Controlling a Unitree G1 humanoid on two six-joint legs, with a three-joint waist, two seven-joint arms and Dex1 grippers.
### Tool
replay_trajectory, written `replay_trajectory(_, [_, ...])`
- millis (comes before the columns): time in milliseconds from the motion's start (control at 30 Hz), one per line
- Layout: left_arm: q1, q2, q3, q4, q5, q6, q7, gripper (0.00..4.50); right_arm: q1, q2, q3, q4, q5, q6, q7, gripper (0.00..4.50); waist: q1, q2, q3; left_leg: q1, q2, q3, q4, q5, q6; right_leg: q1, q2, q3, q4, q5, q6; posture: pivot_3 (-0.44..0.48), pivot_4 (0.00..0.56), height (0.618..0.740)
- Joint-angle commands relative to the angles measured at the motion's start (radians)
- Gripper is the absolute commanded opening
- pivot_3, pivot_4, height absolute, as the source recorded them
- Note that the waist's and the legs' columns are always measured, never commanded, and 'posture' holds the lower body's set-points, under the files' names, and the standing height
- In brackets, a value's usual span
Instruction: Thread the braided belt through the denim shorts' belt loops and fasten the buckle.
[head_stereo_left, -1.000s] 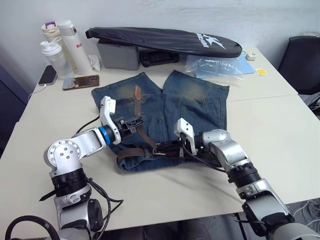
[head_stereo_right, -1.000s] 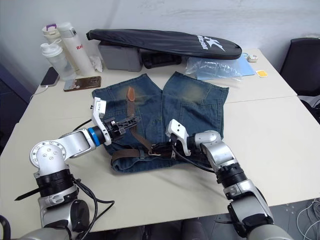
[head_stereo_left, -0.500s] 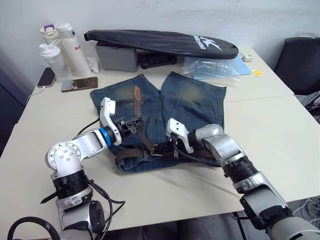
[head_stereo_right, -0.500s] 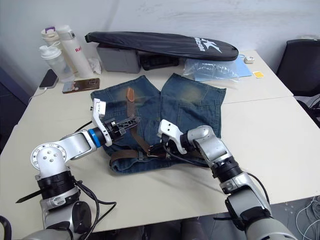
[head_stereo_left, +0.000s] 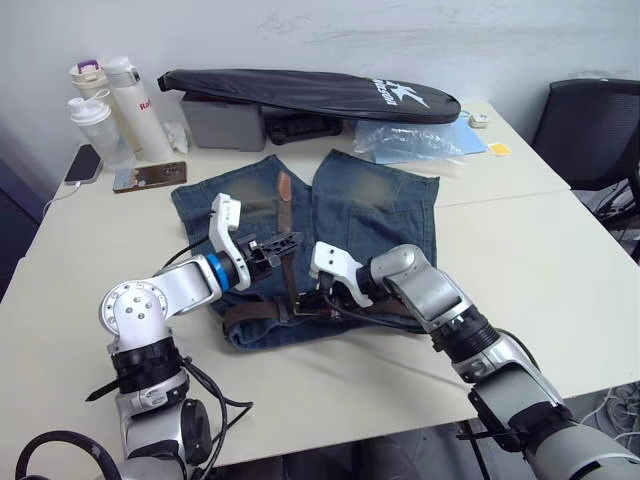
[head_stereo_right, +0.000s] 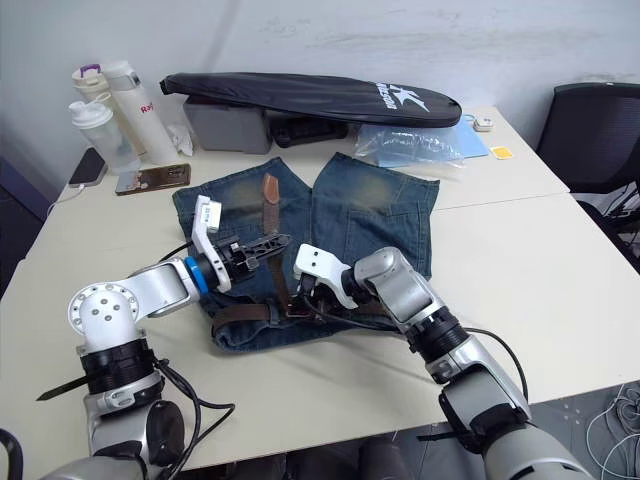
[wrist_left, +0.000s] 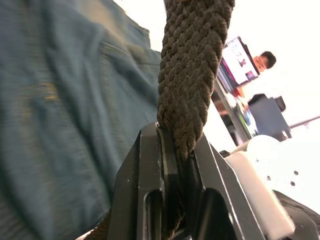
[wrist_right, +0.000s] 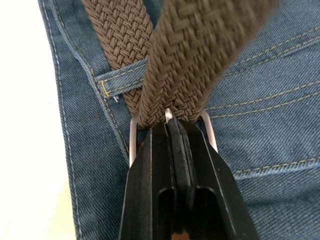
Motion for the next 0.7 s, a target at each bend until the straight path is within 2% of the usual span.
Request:
replay_trajectory(33, [-0.075,0.002,-0.060,0.031,0.006,-0.046,-0.079,0.00,0.110,-0.008,0.145,0.051,-0.078,0.076,-0.034,0.03,0.000,0.000,0.000,0.000,0.000,0.000,0.000,0.000,0.000,0.000,0.000,0.000,0.000,0.000,0.000,0.000,0.150,0.740])
replay_trajectory(167, [-0.126,0.004,-0.116,0.102,0.049,-0.086,-0.138,0.00,0.125,-0.034,0.164,0.013,-0.131,0.050,-0.071,0.03,0.000,0.000,0.000,0.000,0.000,0.000,0.000,0.000,0.000,0.000,0.000,0.000,0.000,0.000,0.000,0.000,0.150,0.740])
replay_trajectory(433, [-0.310,0.023,-0.277,0.341,0.194,-0.206,-0.369,0.00,0.188,-0.044,0.171,-0.078,-0.133,0.091,-0.093,0.03,0.010,0.000,0.000,0.000,-0.002,-0.001,0.000,0.000,0.000,0.001,0.000,-0.001,-0.002,0.000,0.000,0.000,0.150,0.740])
replay_trajectory(700, [-0.441,-0.049,-0.339,0.516,0.296,-0.315,-0.516,0.00,0.201,-0.050,0.179,-0.097,-0.154,0.101,-0.107,0.03,0.021,0.000,0.000,0.000,-0.002,-0.001,0.000,0.001,0.000,0.000,-0.001,-0.001,-0.002,0.000,0.000,0.000,0.150,0.740])
